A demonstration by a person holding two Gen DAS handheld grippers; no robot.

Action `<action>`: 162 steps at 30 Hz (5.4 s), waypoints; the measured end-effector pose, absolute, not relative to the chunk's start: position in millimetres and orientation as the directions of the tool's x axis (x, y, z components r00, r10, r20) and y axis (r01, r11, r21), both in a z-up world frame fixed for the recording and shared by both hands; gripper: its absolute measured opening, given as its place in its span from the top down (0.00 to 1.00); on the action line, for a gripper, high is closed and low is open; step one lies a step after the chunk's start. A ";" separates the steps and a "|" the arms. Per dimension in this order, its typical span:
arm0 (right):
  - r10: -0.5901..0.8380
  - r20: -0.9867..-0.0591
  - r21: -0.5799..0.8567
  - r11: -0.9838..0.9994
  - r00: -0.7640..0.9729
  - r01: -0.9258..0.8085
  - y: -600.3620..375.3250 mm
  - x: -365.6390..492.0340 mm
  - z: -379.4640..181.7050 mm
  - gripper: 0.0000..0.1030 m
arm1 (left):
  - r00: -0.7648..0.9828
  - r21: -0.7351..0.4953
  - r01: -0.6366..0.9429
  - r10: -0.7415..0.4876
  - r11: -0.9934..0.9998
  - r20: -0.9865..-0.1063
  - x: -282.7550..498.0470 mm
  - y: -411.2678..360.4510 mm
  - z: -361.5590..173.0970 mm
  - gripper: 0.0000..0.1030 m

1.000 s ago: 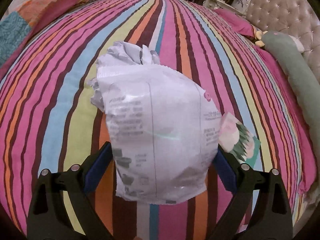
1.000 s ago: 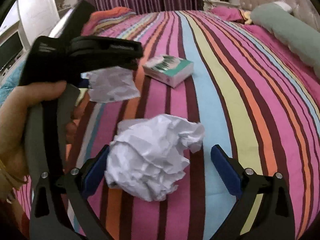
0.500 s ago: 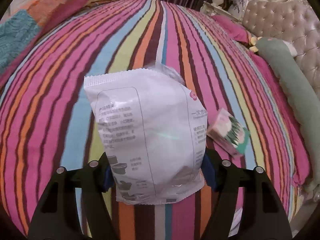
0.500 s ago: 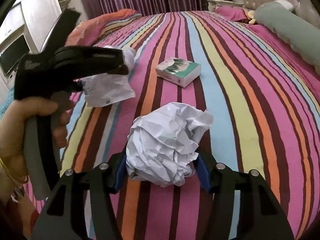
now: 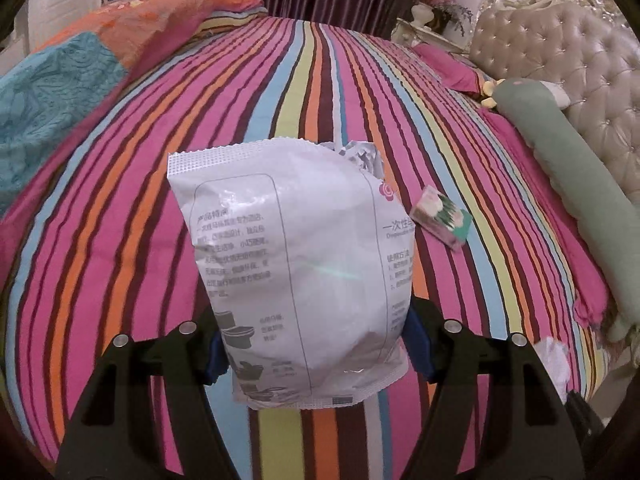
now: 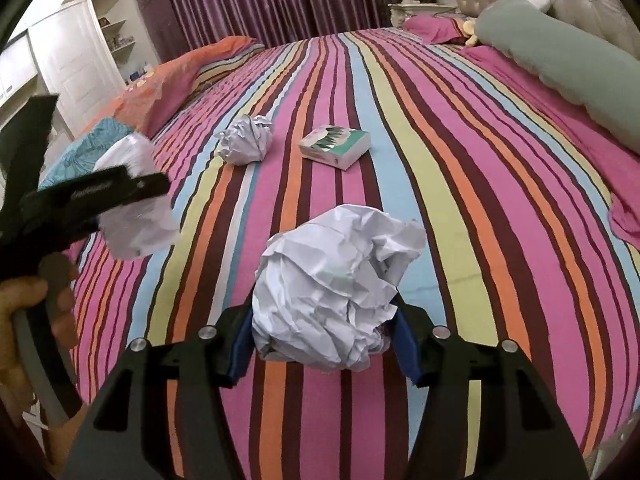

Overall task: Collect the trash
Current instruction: 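Carry the bag and crumpled paper over the wastebasket and open both tools, then lift both tools from the wastebasket back toward the bed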

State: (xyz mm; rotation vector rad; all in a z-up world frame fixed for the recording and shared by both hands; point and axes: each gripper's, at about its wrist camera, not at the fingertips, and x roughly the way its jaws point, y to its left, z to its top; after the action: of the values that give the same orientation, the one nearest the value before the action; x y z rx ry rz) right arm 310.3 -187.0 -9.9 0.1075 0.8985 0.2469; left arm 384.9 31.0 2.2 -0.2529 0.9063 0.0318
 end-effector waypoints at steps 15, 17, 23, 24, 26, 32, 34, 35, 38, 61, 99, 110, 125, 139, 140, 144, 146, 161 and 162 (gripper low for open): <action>0.266 -0.733 0.233 0.963 0.626 -0.135 -198.4 265.4 9.8 0.46 | 0.637 -0.232 -0.102 -0.115 0.967 -0.762 303.2 37.3 12.1 0.35; 0.275 -0.727 0.248 0.960 0.629 -0.132 -200.1 257.4 12.3 0.46 | 0.640 -0.237 -0.096 -0.122 0.967 -0.759 293.0 36.5 12.7 0.35; 0.292 -0.714 0.259 0.955 0.637 -0.147 -199.5 229.2 20.4 0.46 | 0.655 -0.256 -0.085 -0.140 0.963 -0.743 252.4 37.5 16.4 0.35; 0.292 -0.713 0.256 0.955 0.637 -0.151 -198.9 224.1 21.6 0.46 | 0.656 -0.257 -0.084 -0.141 0.963 -0.741 247.4 37.7 16.6 0.35; 0.293 -0.711 0.250 0.955 0.639 -0.160 -197.4 214.0 23.0 0.46 | 0.658 -0.251 -0.072 -0.143 0.965 -0.739 232.5 37.2 16.8 0.35; 0.305 -0.703 0.252 0.952 0.642 -0.175 -194.3 183.3 25.3 0.46 | 0.656 -0.228 -0.042 -0.145 0.973 -0.740 193.7 33.0 11.0 0.35; 0.309 -0.700 0.252 0.950 0.644 -0.182 -193.0 174.2 27.2 0.46 | 0.655 -0.222 -0.034 -0.146 0.974 -0.741 178.9 31.7 7.3 0.35; 0.313 -0.697 0.252 0.949 0.645 -0.187 -191.9 168.8 28.1 0.46 | 0.652 -0.228 -0.029 -0.155 0.973 -0.742 171.8 31.4 5.1 0.35; 0.320 -0.692 0.250 0.947 0.647 -0.201 -188.4 154.8 30.3 0.46 | 0.646 -0.242 -0.022 -0.171 0.970 -0.744 154.5 30.9 -1.2 0.35; 0.292 -0.856 0.238 0.955 0.427 -0.175 -167.9 70.6 -78.5 0.46 | 0.460 -0.250 -0.077 -0.188 0.965 -0.868 53.6 18.0 -114.9 0.35; 0.253 -0.965 0.249 0.967 -0.073 0.061 -168.2 89.5 -253.6 0.42 | -0.069 -0.189 -0.062 -0.194 0.980 -0.979 63.7 -33.6 -284.6 0.34; 0.210 -0.969 0.194 0.973 -0.129 0.126 -173.8 85.5 -272.6 0.21 | -0.104 -0.160 -0.044 -0.164 0.986 -0.981 65.1 -38.9 -295.6 0.21; 0.195 -0.980 0.191 0.977 -0.040 0.090 -169.8 77.9 -249.6 0.20 | -0.023 -0.142 -0.062 -0.144 0.988 -0.989 61.5 -23.6 -268.9 0.21; 0.143 -0.980 0.155 0.985 0.140 0.080 -181.5 70.3 -188.3 0.20 | 0.115 -0.167 -0.087 -0.157 0.982 -0.981 55.1 -12.6 -223.9 0.21; 0.140 -0.976 0.154 0.985 0.169 0.072 -181.9 69.7 -178.9 0.20 | 0.136 -0.163 -0.075 -0.151 0.984 -0.979 53.9 -13.4 -217.4 0.21; 0.130 -0.954 0.146 0.988 0.271 0.041 -182.1 68.6 -148.7 0.20 | 0.217 -0.152 -0.037 -0.140 0.988 -0.966 50.3 -12.8 -192.1 0.21; 0.127 -0.935 0.146 0.989 0.331 0.031 -183.9 68.4 -132.7 0.20 | 0.254 -0.153 -0.027 -0.141 0.988 -0.957 50.2 -9.6 -179.8 0.21; 0.144 -0.740 0.118 0.989 0.657 -0.085 -183.9 102.1 -30.6 0.07 | 0.487 -0.202 -0.032 -0.161 0.979 -0.858 76.4 19.3 -95.7 0.13; 0.150 -0.729 0.118 0.989 0.668 -0.093 -183.9 105.5 -27.0 0.07 | 0.501 -0.204 -0.032 -0.161 0.978 -0.850 80.7 21.0 -88.4 0.13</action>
State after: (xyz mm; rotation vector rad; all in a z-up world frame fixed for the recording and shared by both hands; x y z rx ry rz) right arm 105.5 -183.9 -27.0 0.0728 0.8281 0.1375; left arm 80.7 21.0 -88.4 -0.2032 1.0452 -0.0782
